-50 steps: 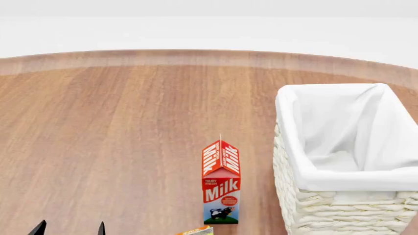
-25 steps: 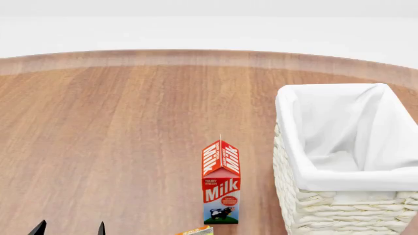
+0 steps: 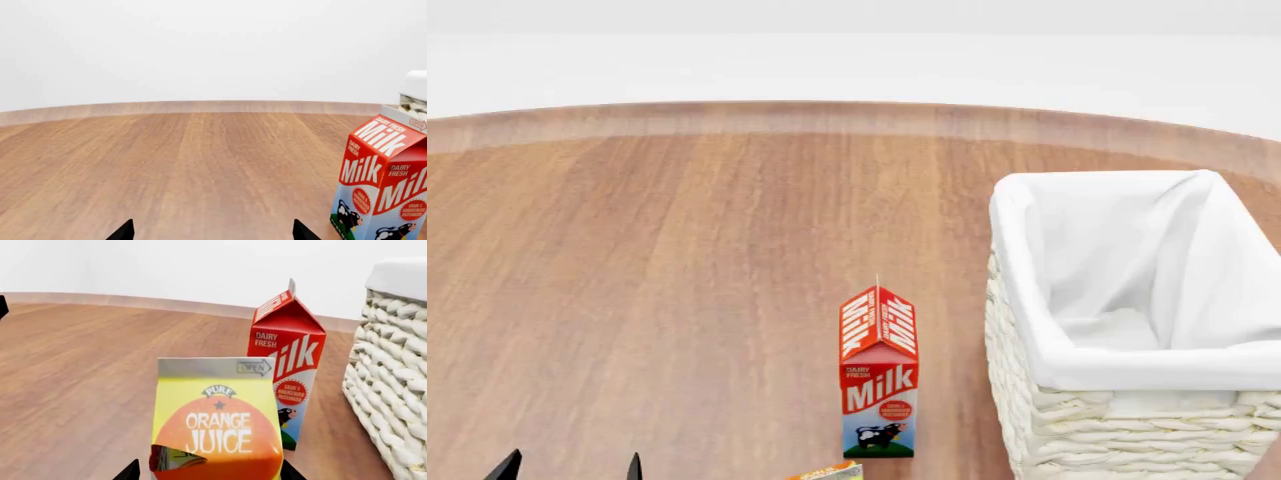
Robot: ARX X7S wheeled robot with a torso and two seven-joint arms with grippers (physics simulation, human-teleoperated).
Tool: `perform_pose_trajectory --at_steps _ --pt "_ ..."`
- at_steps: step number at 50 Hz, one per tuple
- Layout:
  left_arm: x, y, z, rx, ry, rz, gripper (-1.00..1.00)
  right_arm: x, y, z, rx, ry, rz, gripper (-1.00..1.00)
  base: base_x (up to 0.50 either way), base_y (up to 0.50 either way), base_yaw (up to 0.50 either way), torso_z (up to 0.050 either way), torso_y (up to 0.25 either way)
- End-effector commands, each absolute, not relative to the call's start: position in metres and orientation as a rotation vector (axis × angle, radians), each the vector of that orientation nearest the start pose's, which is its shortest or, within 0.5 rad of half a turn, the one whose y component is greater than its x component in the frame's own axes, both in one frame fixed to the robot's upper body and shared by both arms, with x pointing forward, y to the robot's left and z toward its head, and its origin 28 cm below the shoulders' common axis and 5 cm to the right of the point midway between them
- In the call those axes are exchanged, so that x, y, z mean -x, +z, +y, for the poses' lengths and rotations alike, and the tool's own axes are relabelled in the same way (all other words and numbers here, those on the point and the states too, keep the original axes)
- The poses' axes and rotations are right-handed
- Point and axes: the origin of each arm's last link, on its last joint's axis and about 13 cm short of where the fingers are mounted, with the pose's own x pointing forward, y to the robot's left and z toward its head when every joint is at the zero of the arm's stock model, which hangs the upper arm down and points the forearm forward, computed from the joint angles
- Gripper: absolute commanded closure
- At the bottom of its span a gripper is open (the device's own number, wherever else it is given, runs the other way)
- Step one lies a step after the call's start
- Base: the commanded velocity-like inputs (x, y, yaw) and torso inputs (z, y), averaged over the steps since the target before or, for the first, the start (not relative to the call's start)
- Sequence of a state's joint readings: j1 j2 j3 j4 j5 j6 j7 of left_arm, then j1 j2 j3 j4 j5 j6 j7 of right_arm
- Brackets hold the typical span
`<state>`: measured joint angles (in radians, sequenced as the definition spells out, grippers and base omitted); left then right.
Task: Pick up the orange juice, and put it in the basket.
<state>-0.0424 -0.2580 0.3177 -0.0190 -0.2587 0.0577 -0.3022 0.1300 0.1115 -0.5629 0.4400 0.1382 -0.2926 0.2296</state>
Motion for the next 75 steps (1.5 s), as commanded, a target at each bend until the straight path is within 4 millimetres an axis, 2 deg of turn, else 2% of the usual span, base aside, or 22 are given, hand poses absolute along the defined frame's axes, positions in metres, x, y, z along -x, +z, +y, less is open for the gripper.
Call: perform_pose_trajectory --at_steps 1,2,14,38,61,74,75 --pt "-0.211 0.013 0.205 0.0 0.0 0.0 -1.0 -0.202 -0.042 -0.035 0.068 0.267 0.073 -1.0 0.0 0.0 0.0 0.0 0.0" --pt "-0.211 0.013 0.205 0.0 0.0 0.0 -1.0 -0.202 -0.042 -0.035 0.067 0.267 0.073 1.0 0.0 0.0 0.0 0.0 0.0" --pt "-0.211 0.013 0.205 0.0 0.0 0.0 -1.0 -0.198 -0.035 -0.037 0.062 0.266 0.054 1.0 0.0 0.0 0.0 0.0 0.0" --pt "-0.211 0.013 0.205 0.0 0.0 0.0 -1.0 -0.185 0.01 -0.044 0.052 0.273 -0.033 1.0 0.0 0.0 0.0 0.0 0.001" --pt "-0.211 0.013 0.205 0.0 0.0 0.0 -1.0 -0.18 0.053 -0.046 0.074 0.28 -0.122 1.0 0.0 0.0 0.0 0.0 0.0" --pt "-0.211 0.013 0.205 0.0 0.0 0.0 -1.0 -0.178 0.083 -0.047 0.076 0.269 -0.193 1.0 0.0 0.0 0.0 0.0 0.001" --pt "-0.211 0.013 0.205 0.0 0.0 0.0 -1.0 -0.176 0.09 -0.047 0.076 0.268 -0.208 1.0 0.0 0.0 0.0 0.0 0.0"
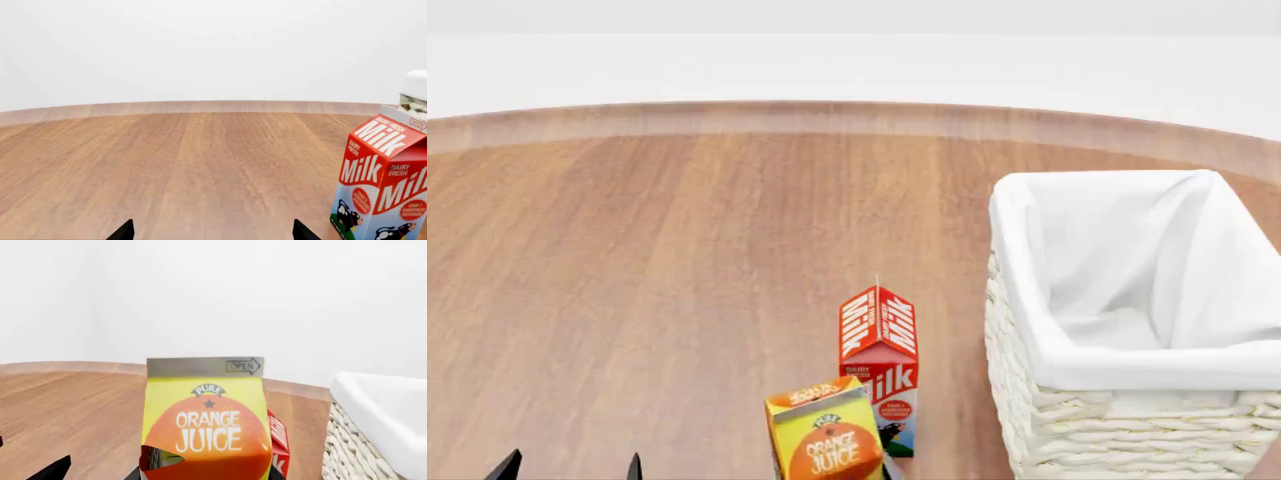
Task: Pick up the orange juice, and put it in the basket.
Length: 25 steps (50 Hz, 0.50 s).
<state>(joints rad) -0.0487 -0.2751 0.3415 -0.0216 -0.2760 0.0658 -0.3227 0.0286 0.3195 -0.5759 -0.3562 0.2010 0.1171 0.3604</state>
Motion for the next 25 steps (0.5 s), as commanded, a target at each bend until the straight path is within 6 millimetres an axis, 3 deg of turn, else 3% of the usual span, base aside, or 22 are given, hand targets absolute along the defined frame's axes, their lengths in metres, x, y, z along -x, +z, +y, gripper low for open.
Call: perform_pose_trajectory --at_steps 1,25 --pt "-0.211 0.013 0.205 0.0 0.0 0.0 -1.0 -0.176 0.092 -0.047 0.077 0.268 -0.213 1.0 0.0 0.0 0.0 0.0 0.0" --pt "-0.211 0.013 0.205 0.0 0.0 0.0 -1.0 -0.19 0.148 -0.062 0.08 0.187 -0.33 1.0 0.0 0.0 0.0 0.0 0.0"
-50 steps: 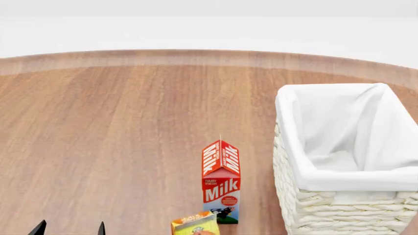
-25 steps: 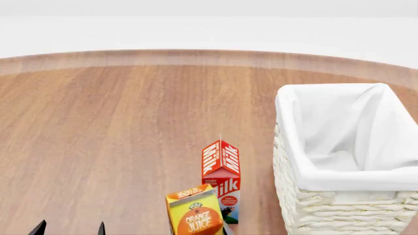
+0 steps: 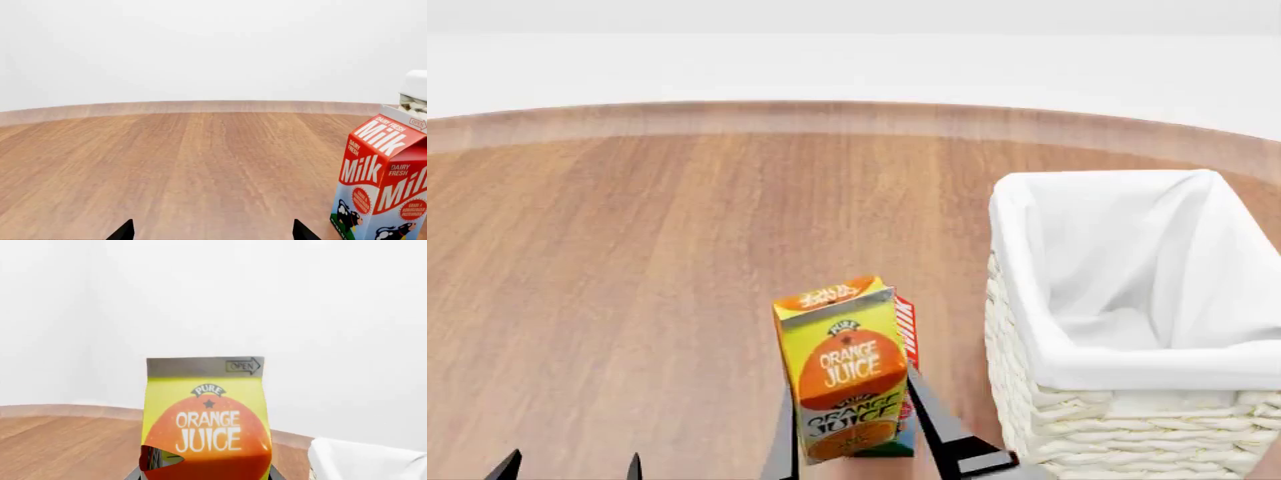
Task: Pick up the orange juice, and put it in the basket.
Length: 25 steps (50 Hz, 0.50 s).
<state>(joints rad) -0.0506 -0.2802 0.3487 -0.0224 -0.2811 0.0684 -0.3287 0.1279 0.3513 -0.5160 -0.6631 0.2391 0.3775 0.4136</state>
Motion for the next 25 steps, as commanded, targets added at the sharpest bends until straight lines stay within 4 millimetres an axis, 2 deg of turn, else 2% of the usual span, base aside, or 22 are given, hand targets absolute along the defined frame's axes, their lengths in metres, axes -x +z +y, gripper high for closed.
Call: perform_pose_trajectory --at_steps 1,18,25 --pt "-0.211 0.013 0.205 0.0 0.0 0.0 -1.0 -0.191 0.151 -0.063 0.08 0.181 -0.334 1.0 0.0 0.0 0.0 0.0 0.0" --pt "-0.211 0.013 0.205 0.0 0.0 0.0 -1.0 -0.201 0.185 -0.079 0.099 0.101 -0.393 1.0 0.0 0.0 0.0 0.0 0.001" --pt "-0.211 0.013 0.205 0.0 0.0 0.0 -1.0 -0.204 0.189 -0.085 0.106 0.07 -0.404 1.0 0.0 0.0 0.0 0.0 0.001"
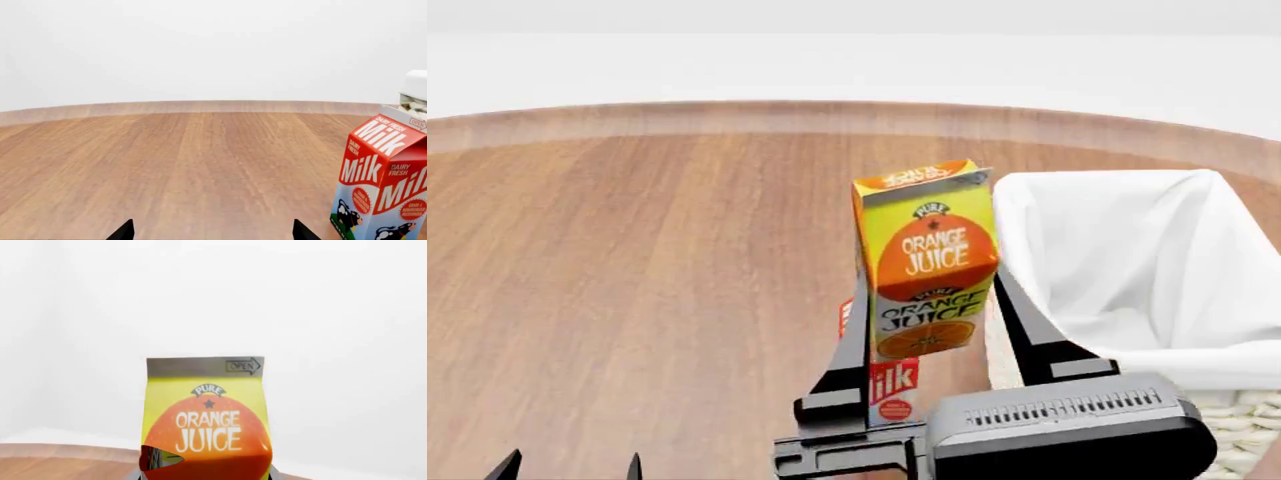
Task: Pick up the orange juice, and put it in the basket.
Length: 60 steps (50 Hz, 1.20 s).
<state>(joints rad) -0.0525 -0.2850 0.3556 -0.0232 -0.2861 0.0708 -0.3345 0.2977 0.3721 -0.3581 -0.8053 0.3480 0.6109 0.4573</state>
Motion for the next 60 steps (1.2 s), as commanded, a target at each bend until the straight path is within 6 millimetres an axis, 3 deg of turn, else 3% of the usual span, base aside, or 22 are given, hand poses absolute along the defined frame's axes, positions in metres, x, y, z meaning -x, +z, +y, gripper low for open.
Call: perform_pose_trajectory --at_steps 1,30,60 --pt "-0.211 0.013 0.205 0.0 0.0 0.0 -1.0 -0.204 0.189 -0.085 0.106 0.068 -0.404 1.0 0.0 0.0 0.0 0.0 0.0" --pt "-0.211 0.013 0.205 0.0 0.0 0.0 -1.0 -0.216 0.194 -0.102 0.103 -0.014 -0.398 1.0 0.0 0.0 0.0 0.001 0.001" --pt "-0.211 0.013 0.205 0.0 0.0 0.0 -1.0 -0.243 0.185 -0.138 0.107 -0.179 -0.341 1.0 0.0 0.0 0.0 0.0 0.001"
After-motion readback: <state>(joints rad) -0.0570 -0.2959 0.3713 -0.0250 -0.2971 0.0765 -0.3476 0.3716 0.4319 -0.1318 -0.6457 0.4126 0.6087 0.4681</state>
